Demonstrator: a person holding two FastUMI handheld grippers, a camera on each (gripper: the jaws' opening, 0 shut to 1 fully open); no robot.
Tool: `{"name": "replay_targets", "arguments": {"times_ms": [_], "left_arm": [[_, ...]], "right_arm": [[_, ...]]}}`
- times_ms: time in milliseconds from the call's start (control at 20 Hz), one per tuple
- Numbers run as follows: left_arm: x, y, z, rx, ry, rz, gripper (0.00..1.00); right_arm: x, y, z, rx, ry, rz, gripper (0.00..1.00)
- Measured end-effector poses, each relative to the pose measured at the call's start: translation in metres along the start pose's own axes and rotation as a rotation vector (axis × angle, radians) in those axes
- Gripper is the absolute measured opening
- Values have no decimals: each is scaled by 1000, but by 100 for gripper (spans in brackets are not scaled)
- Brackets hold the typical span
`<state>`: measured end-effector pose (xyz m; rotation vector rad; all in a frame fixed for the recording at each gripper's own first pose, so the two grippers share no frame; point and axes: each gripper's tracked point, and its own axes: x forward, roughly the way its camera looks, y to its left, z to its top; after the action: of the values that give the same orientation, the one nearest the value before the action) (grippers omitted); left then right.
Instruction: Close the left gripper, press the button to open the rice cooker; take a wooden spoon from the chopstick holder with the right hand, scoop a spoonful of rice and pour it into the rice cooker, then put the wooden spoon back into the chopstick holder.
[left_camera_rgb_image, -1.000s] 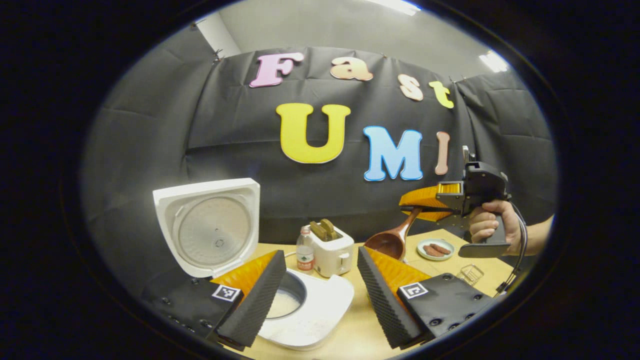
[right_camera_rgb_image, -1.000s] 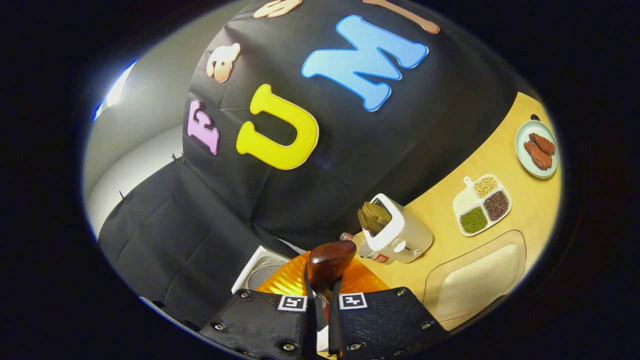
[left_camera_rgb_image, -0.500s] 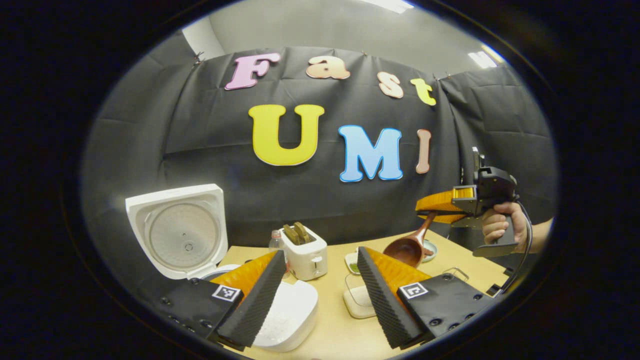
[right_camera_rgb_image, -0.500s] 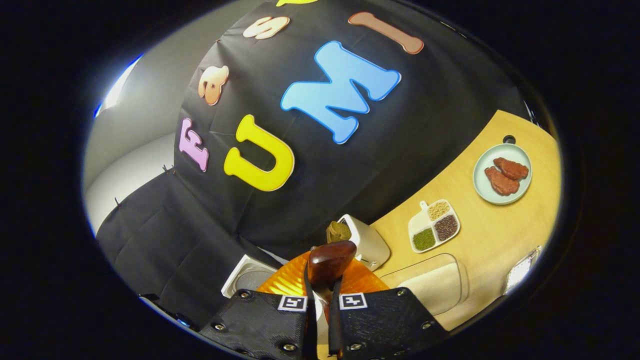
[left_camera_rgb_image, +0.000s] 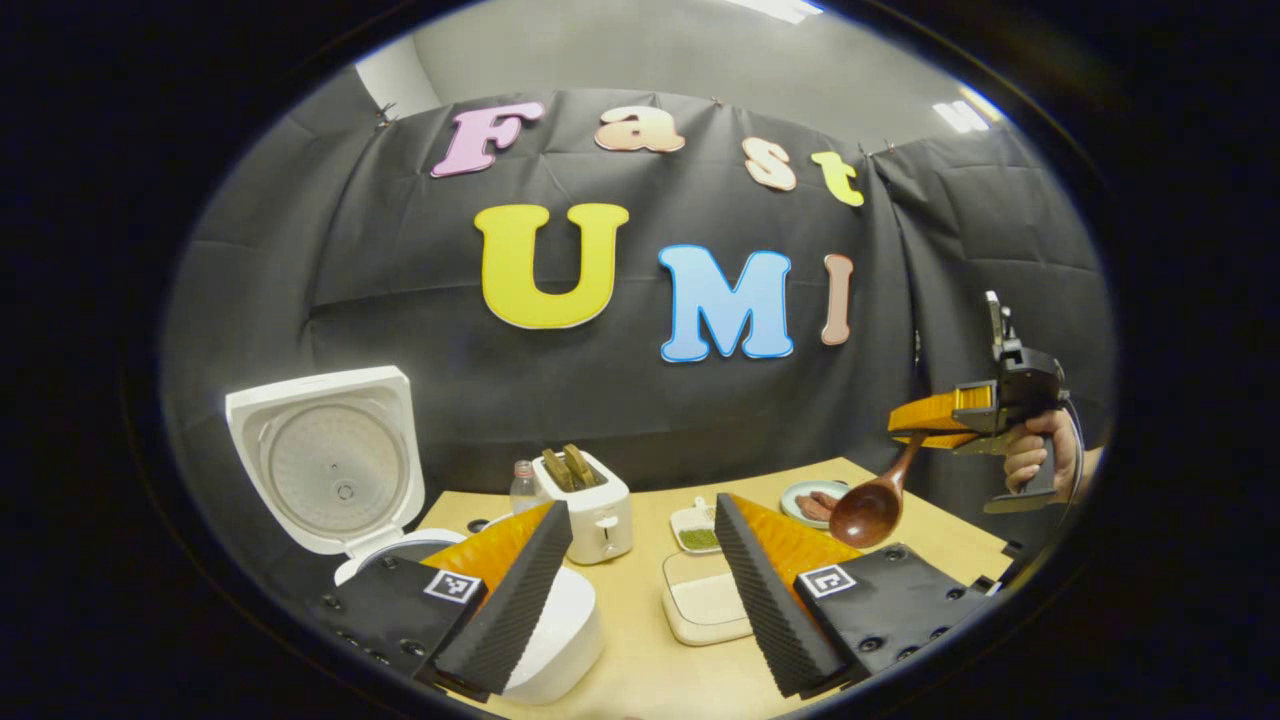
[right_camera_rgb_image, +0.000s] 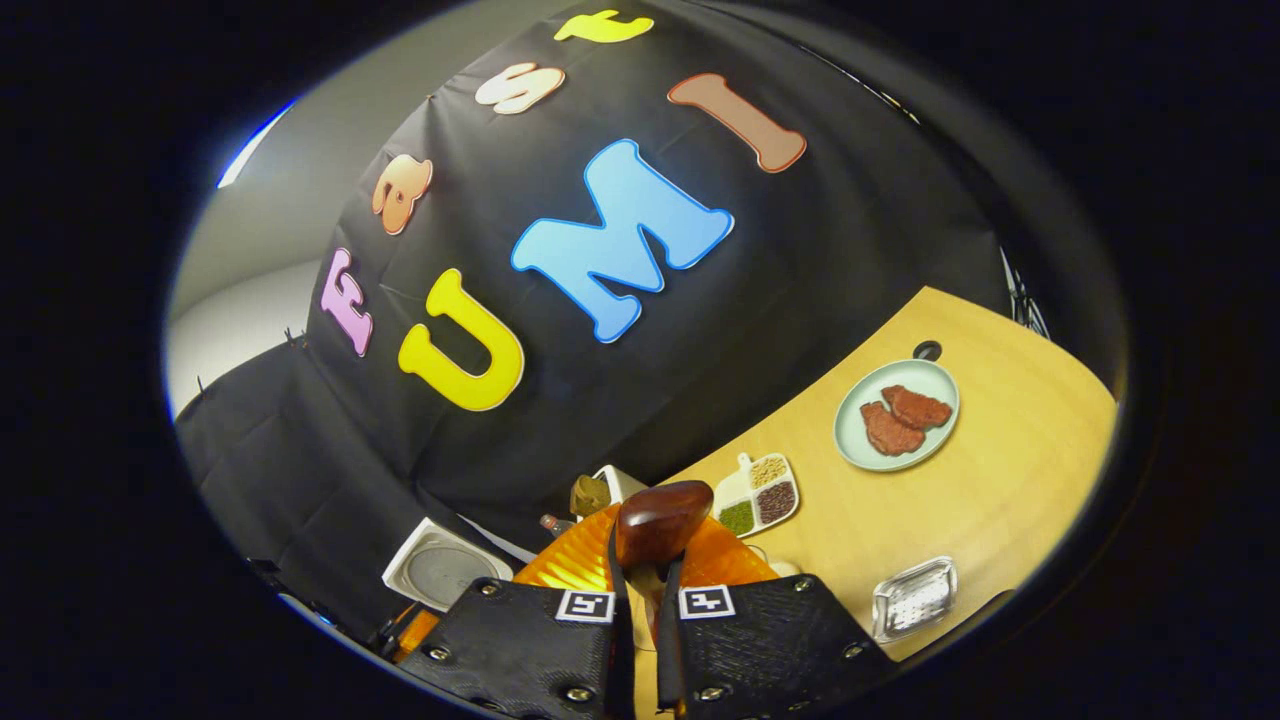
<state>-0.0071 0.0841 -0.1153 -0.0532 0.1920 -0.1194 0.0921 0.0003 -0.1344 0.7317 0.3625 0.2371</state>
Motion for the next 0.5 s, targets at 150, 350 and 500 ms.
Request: {"name": "replay_targets", "arguments": {"times_ms": [150, 350, 500], "left_arm": [[4, -6, -2, 6, 5, 3, 100], [6, -8, -3, 5, 14, 9, 100], [4, -6, -4, 5, 19, 23, 100]], "right_arm": [[-10, -30, 9, -3, -12, -62, 9], [-23, -77, 15, -64, -26, -182, 9], [-30, -108, 14, -133, -35, -282, 9]]}}
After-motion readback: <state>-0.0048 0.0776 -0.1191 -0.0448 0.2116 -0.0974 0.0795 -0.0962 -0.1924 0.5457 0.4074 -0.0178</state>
